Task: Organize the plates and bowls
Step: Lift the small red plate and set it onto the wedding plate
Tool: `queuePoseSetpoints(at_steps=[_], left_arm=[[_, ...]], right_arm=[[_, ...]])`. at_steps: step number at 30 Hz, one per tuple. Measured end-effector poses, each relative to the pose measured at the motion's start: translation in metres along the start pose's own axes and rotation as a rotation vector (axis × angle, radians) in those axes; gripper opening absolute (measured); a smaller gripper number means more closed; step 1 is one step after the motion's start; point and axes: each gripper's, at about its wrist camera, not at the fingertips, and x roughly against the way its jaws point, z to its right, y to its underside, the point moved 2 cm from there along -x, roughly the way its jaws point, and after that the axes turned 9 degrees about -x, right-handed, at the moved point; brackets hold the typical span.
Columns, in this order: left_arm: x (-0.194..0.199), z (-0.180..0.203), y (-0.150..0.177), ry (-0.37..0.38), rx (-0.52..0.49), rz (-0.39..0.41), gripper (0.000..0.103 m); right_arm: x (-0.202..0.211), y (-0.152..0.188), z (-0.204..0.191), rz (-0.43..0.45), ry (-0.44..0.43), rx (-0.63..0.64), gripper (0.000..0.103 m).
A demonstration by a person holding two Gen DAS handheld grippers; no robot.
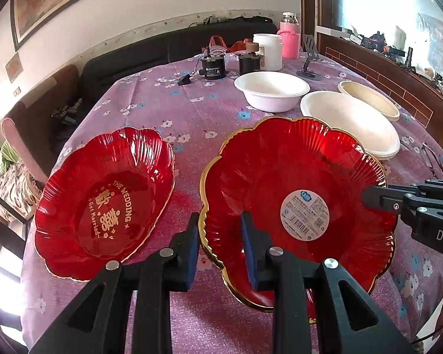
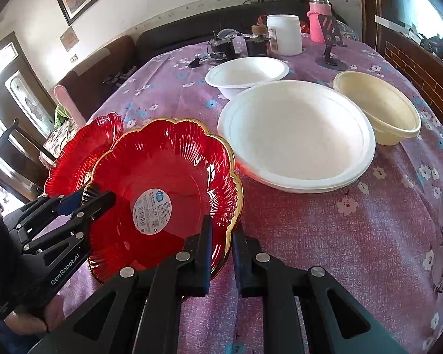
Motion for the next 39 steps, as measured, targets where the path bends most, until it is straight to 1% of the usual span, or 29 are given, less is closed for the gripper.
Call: queuePoseSetpoints(at_steps=[8,13,17,20,24,28,31,34,39], left_arm=[[0.009,-0.008,-0.001,-0.019,0.014,0.026,0.026],[0.018,-0.027,-0.004,-0.036,0.057,0.047,0.026],[0.027,-0.048,-0.006,-0.063,0.103,0.069,0.026],[0.035,-0.072,-0.007,-0.094,0.148,0.09,0.026],[0.041,-0.11,-0.002,-0.145,0.224,0.099,0.026],[0.039,-0.147,0.01,-0.185,0.302,0.079,0.026],[0.031,-0.165,0.02,-0.207,0.339,0.053,0.026],[0.022,-0.178,0.027,-0.223,0.363,0.028,0.026],[0.005,-0.19,0.032,-0.217,0.391,-0.006,0.026]], right_arm=[[0.005,-0.005,-0.008,0.016,-0.01,0.015,0.013],[0.007,-0.013,-0.025,0.033,-0.023,0.048,0.013],[0.01,-0.024,-0.05,0.053,-0.035,0.094,0.013],[0.01,-0.033,-0.072,0.064,-0.053,0.13,0.013],[0.002,-0.043,-0.112,0.074,-0.081,0.194,0.013],[-0.017,-0.048,-0.149,0.057,-0.11,0.244,0.013],[-0.036,-0.049,-0.168,0.031,-0.123,0.263,0.013],[-0.053,-0.049,-0.179,0.005,-0.126,0.273,0.013],[-0.073,-0.052,-0.188,-0.024,-0.116,0.288,0.014]])
